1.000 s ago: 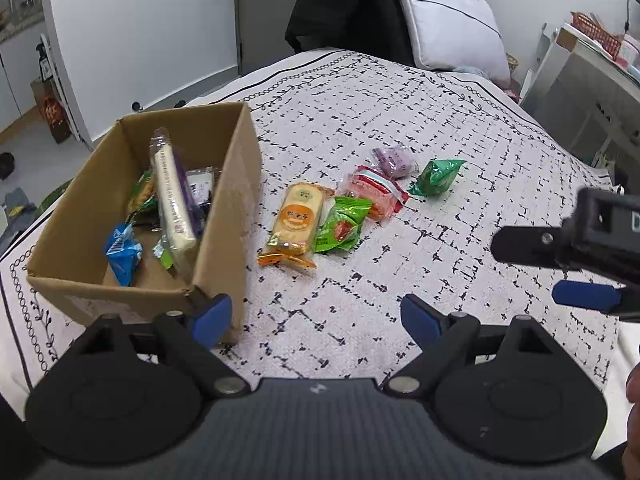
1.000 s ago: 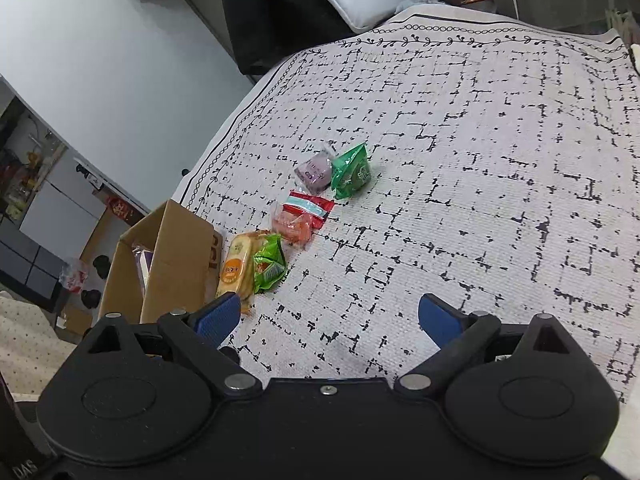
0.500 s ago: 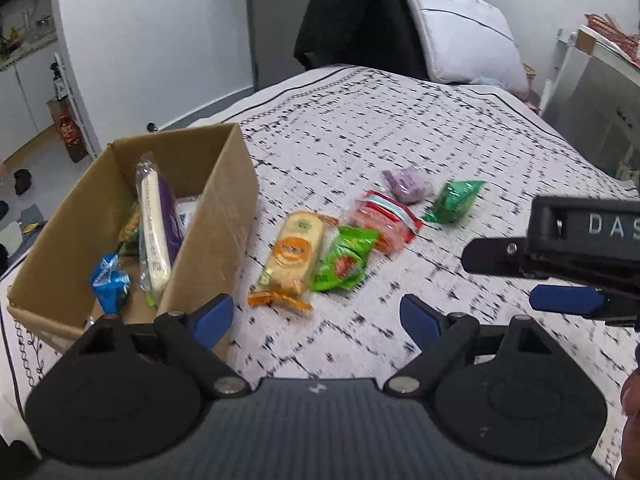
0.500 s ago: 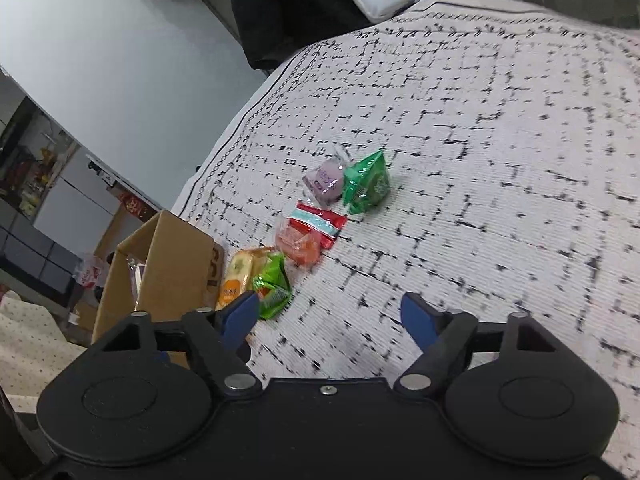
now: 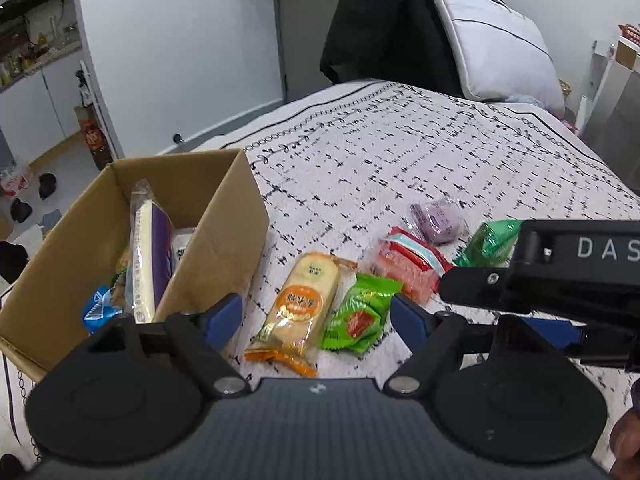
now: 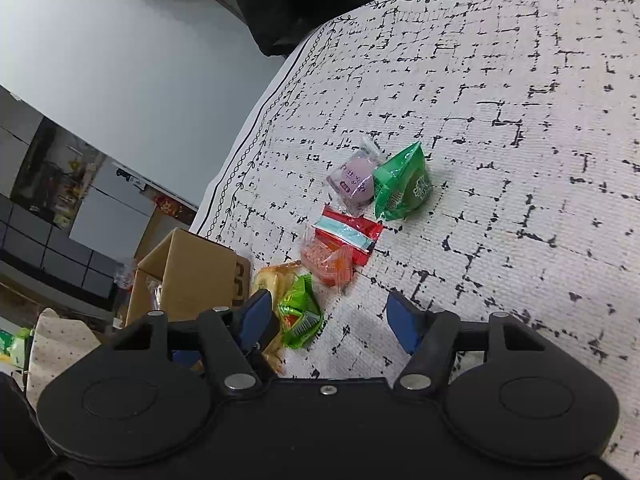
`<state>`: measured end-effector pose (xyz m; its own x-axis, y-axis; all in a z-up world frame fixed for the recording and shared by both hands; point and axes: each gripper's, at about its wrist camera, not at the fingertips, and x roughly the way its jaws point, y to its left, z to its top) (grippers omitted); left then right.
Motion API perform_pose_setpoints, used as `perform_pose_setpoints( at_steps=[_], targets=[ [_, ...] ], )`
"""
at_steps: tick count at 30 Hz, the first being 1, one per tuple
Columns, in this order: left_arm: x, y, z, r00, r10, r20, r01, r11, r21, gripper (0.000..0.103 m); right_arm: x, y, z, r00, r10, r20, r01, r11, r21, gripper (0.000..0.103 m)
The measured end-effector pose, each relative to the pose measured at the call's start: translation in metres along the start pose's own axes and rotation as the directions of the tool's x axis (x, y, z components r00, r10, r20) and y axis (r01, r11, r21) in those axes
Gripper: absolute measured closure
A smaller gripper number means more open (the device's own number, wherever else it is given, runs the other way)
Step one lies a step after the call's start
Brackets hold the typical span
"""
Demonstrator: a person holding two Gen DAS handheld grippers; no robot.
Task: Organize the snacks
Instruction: 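Move both open tools back toward the remaining snacks, then grasp the yellow bread roll with the left tool while the right tool grasps the orange packet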
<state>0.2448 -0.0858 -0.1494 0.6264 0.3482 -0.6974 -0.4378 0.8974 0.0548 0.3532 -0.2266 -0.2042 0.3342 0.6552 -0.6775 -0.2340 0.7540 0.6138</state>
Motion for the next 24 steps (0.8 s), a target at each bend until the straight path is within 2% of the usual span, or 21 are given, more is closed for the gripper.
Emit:
perform_pose_setpoints(
  at_steps=[1, 3, 7, 12, 19, 24],
  targets=[
    [0.001, -0.003, 0.0, 1.0, 0.002, 0.008, -0.002, 1.0, 0.006, 0.024, 0.002, -0.002, 0.002, 1.0, 0.004, -0.002, -0.004, 1.0, 0.005, 0.04],
    [0.002, -0.006, 0.002, 1.0, -0.016, 0.014, 0.016, 1.0, 0.007, 0.038, 0.006, -0.005, 0.005, 1.0, 0.005, -0.002, -0.005, 1.0, 0.015, 0.04],
    [0.005, -0.015, -0.001, 1.0, -0.003, 0.024, 0.002, 0.999, 0.033, 0.038, 0.014, -0.013, 0.012, 1.0, 0.005, 0.0, -0.005, 0.999, 0.036, 0.041],
    [0.02, -0.009, 0.002, 0.999, 0.045, 0.003, -0.045, 0.999, 0.004, 0.039, 0.027, -0.015, 0.019, 1.0, 0.02, -0.014, -0.019, 0.999, 0.049, 0.041],
    [0.035, -0.007, 0.006, 0.998, 0.067, 0.004, -0.066, 0.997, -0.026, 0.039, 0.044, -0.013, 0.023, 0.999, 0.039, -0.035, -0.038, 0.999, 0.013, 0.047],
    [0.048, -0.001, 0.008, 0.995, 0.098, -0.025, -0.098, 0.995, -0.031, 0.039, 0.054, -0.006, 0.025, 0.998, 0.044, -0.049, -0.045, 0.999, -0.026, 0.05]
  ],
)
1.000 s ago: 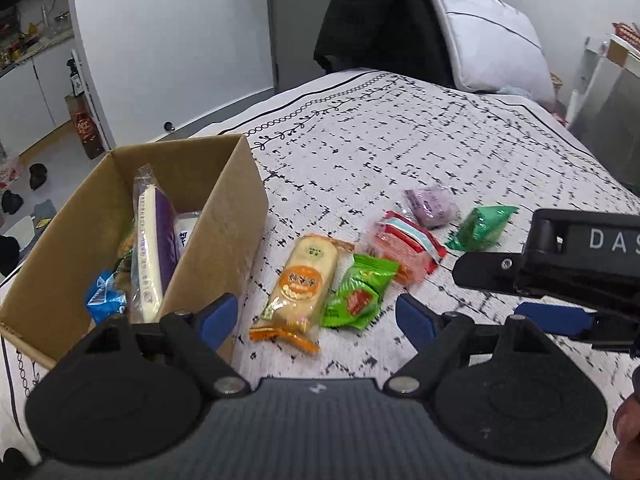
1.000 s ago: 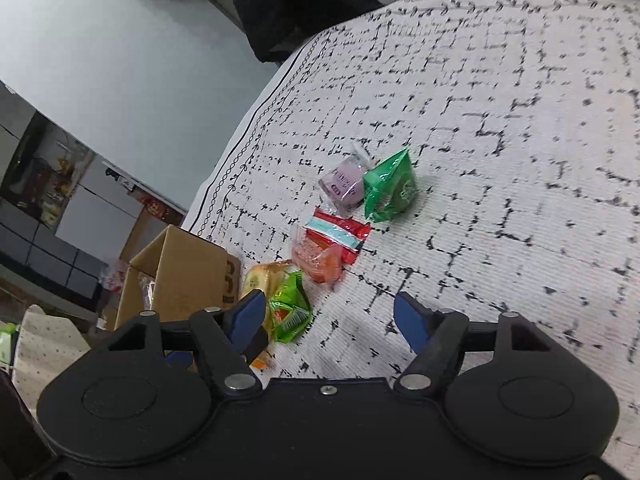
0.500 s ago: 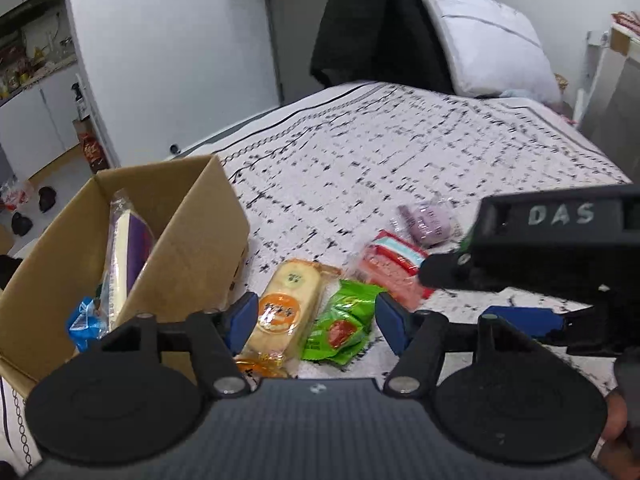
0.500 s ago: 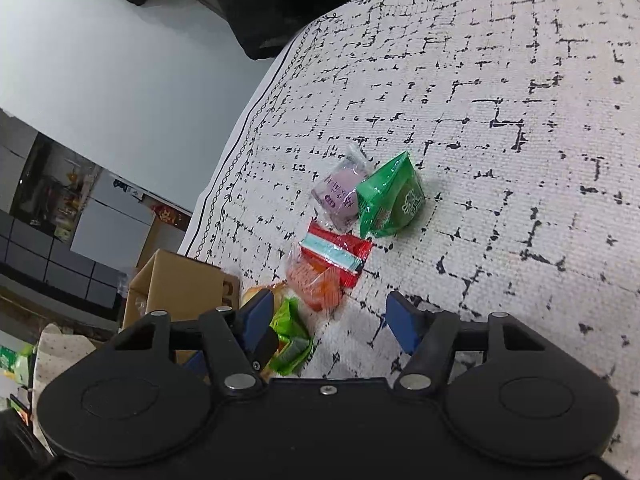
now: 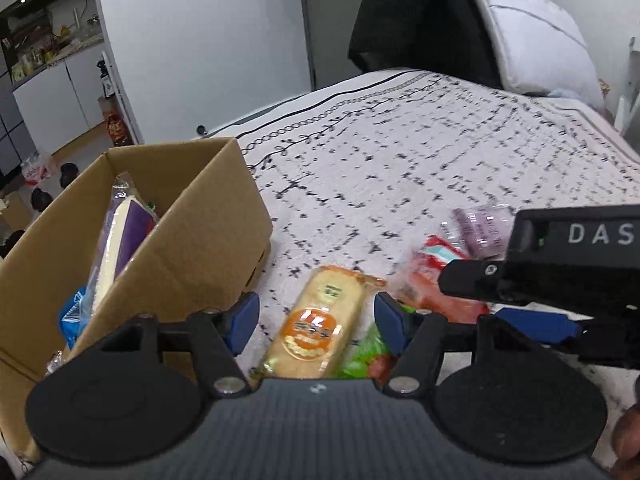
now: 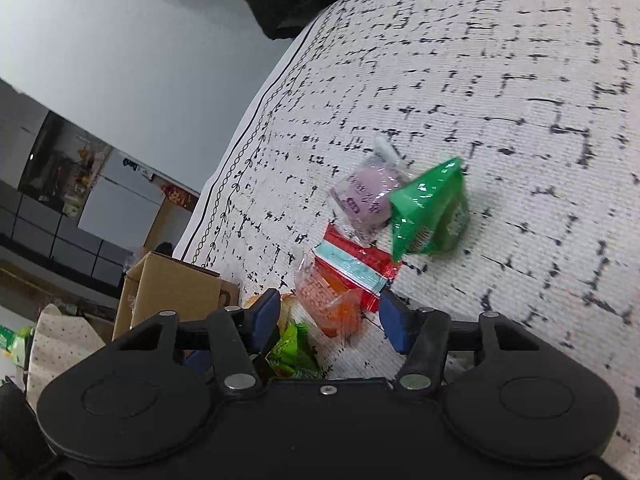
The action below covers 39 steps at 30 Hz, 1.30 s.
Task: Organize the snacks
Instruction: 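Grasp the yellow bread roll with the left tool while the right tool grasps the orange packet, then carry both snacks over the cardboard box and open both tools to drop them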
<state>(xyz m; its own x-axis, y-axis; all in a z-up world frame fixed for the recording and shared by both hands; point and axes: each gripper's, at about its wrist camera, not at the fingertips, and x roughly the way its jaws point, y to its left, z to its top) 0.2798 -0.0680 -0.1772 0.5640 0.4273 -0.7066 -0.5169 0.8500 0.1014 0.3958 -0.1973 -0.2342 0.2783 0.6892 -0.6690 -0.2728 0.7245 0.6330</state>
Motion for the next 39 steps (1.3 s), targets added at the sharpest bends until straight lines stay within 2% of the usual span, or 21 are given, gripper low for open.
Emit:
perform_pose_setpoints(
  at_steps=[3, 5, 8, 10, 11, 12, 15, 26, 39],
  targets=[
    [0.008, 0.006, -0.001, 1.0, 0.009, -0.027, -0.009, 1.0, -0.029, 0.039, 0.004, 0.002, -0.001, 1.0, -0.007, -0.01, 0.007, 1.0, -0.018, 0.061],
    [0.011, 0.009, -0.002, 0.999, 0.0, -0.039, -0.002, 0.999, -0.041, 0.039, 0.005, 0.002, -0.002, 1.0, -0.017, -0.014, 0.017, 0.999, -0.028, 0.073],
    [0.016, 0.011, -0.005, 0.997, -0.03, -0.071, 0.027, 0.998, -0.056, 0.04, 0.006, 0.002, -0.003, 1.0, -0.023, -0.017, 0.023, 0.999, -0.038, 0.079],
    [0.018, 0.016, -0.006, 0.995, -0.061, -0.083, 0.054, 0.994, -0.093, 0.05, 0.006, 0.004, -0.005, 0.999, -0.036, -0.012, 0.035, 0.998, -0.057, 0.08],
    [0.017, 0.017, -0.005, 0.995, -0.055, -0.081, 0.048, 0.995, -0.087, 0.063, 0.005, 0.005, -0.005, 0.999, -0.04, -0.009, 0.039, 0.997, -0.061, 0.08],
    [0.016, 0.017, -0.004, 0.995, -0.049, -0.084, 0.042, 0.996, -0.079, 0.067, 0.003, 0.006, -0.006, 0.999, -0.046, -0.005, 0.045, 0.997, -0.064, 0.08],
    [0.011, 0.022, 0.0, 0.991, -0.094, -0.09, 0.085, 0.991, -0.107, 0.068, -0.004, 0.008, -0.007, 0.998, -0.057, 0.012, 0.058, 0.996, -0.069, 0.081],
    [-0.029, 0.033, 0.008, 0.985, -0.171, -0.025, 0.168, 0.979, -0.112, 0.069, -0.055, 0.014, -0.017, 0.991, -0.064, 0.116, 0.068, 0.997, -0.029, 0.082],
    [-0.073, 0.058, 0.028, 0.966, -0.249, 0.068, 0.257, 0.954, -0.152, 0.069, -0.101, 0.049, -0.03, 0.975, -0.053, 0.215, 0.066, 0.996, -0.054, 0.082]
  ],
)
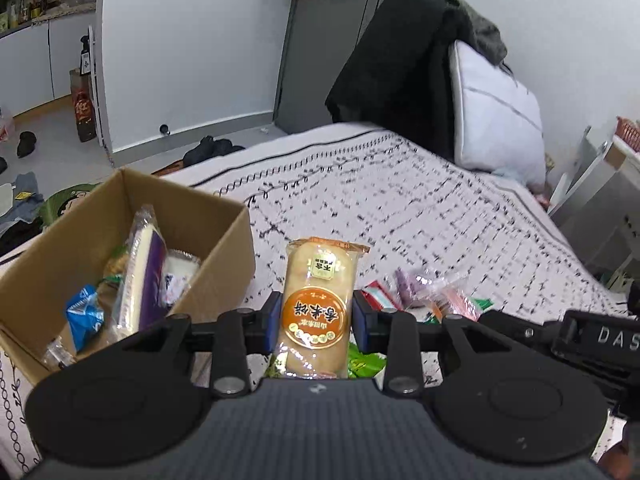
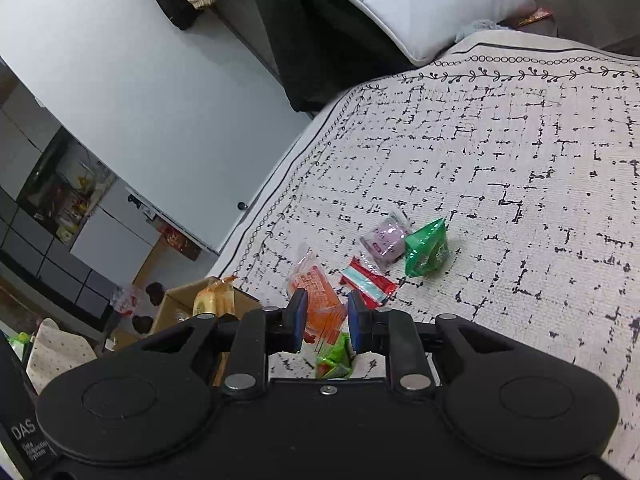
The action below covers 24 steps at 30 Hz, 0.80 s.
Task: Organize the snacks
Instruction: 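Carry both snacks over the cardboard box and open both tools to drop them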
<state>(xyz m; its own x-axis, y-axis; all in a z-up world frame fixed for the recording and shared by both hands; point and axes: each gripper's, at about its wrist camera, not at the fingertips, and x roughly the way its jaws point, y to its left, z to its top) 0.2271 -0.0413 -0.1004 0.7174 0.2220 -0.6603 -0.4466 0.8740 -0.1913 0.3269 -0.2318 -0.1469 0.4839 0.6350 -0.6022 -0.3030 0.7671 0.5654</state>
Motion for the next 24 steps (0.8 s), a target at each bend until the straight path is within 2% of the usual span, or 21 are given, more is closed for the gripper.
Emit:
perform_pose_setpoints(
  at_steps=[11, 24],
  targets=[
    [-0.028, 0.023, 0.027, 0.999, -0.023, 0.031, 0.025, 0.998, -0.055, 0.068, -0.013, 0.034, 0.001, 0.999, 0.019, 0.026, -0.019, 1.0, -0.017, 0.083],
    [-0.037, 0.051, 0.047, 0.999, -0.03, 0.036, 0.033, 0.994, -0.101, 0.069, 0.001, 0.082, 0.002, 0.998, 0.051, 0.021, -0.05, 0.998, -0.044, 0.084]
  ],
)
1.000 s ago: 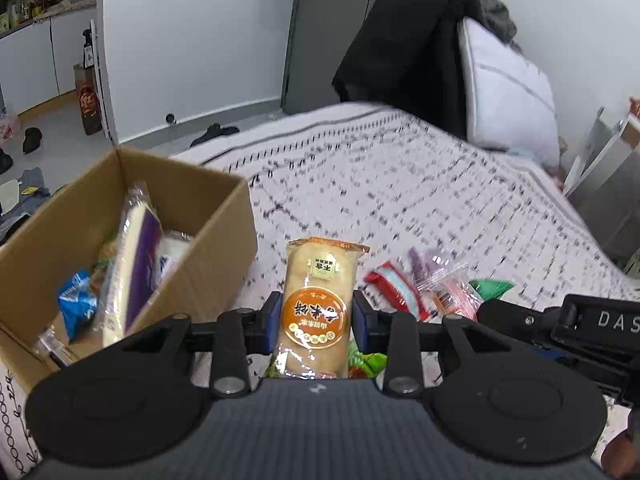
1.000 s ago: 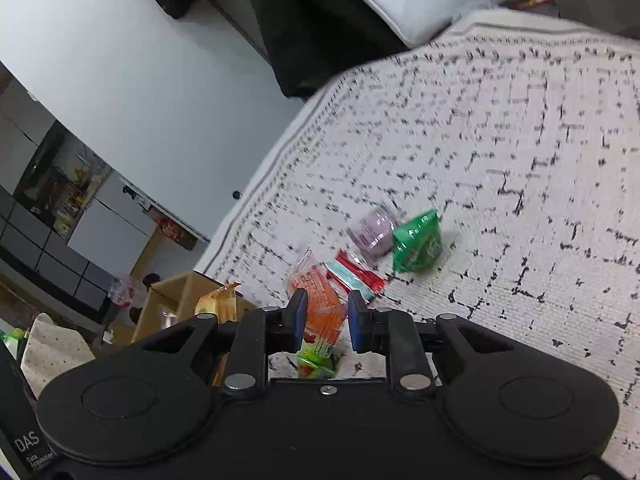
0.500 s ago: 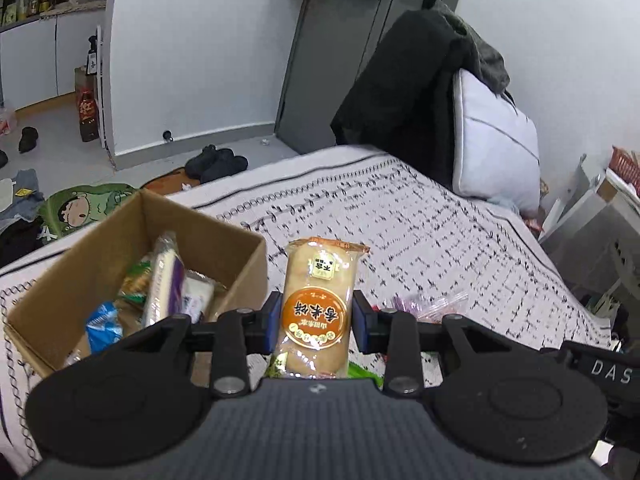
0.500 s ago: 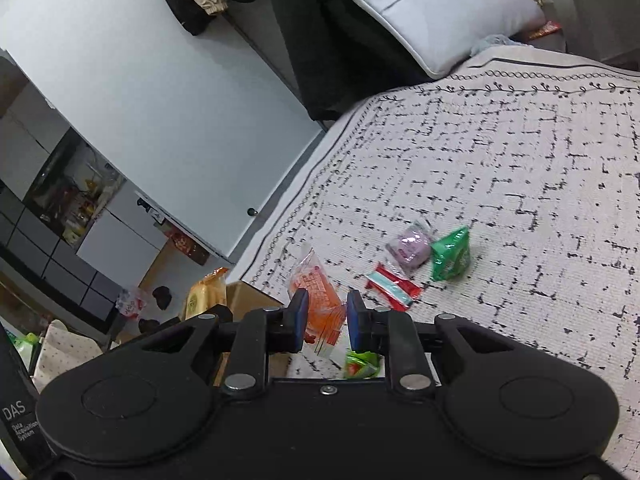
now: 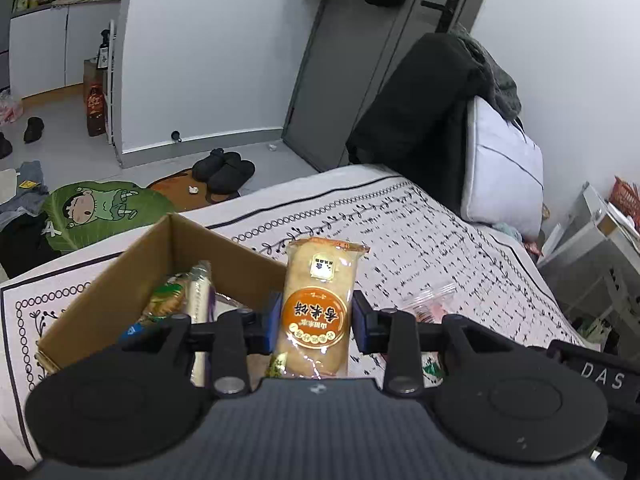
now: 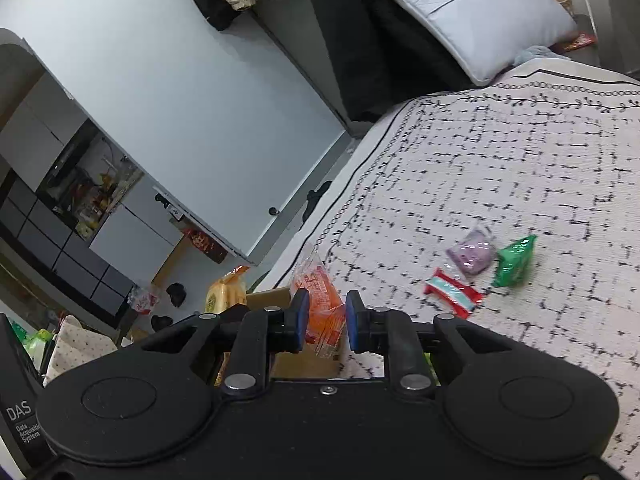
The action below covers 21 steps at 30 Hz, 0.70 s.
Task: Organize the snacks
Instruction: 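Carry both snacks over the cardboard box and open both tools to drop them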
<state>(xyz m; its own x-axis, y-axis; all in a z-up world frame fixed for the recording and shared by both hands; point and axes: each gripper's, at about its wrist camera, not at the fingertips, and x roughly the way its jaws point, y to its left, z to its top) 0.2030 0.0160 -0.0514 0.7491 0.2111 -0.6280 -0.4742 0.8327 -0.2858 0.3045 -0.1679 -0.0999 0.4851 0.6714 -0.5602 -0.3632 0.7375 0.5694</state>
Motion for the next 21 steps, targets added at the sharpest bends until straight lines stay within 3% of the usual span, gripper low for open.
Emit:
perform_pose_setpoints(
  at_steps=[11, 21],
  targets=[
    [0.0, 0.032, 0.015, 0.999, 0.036, 0.011, -0.035, 0.996, -0.085, 0.068, 0.028, 0.04, -0.003, 0.999, 0.016, -0.034, -0.017, 1.0, -0.02, 0.084],
    [0.011, 0.074, 0.022, 0.996, 0.078, -0.042, -0.084, 0.983, -0.161, 0.068, 0.065, 0.067, -0.016, 0.996, 0.03, -0.085, -0.031, 0.999, -0.019, 0.084]
  ],
)
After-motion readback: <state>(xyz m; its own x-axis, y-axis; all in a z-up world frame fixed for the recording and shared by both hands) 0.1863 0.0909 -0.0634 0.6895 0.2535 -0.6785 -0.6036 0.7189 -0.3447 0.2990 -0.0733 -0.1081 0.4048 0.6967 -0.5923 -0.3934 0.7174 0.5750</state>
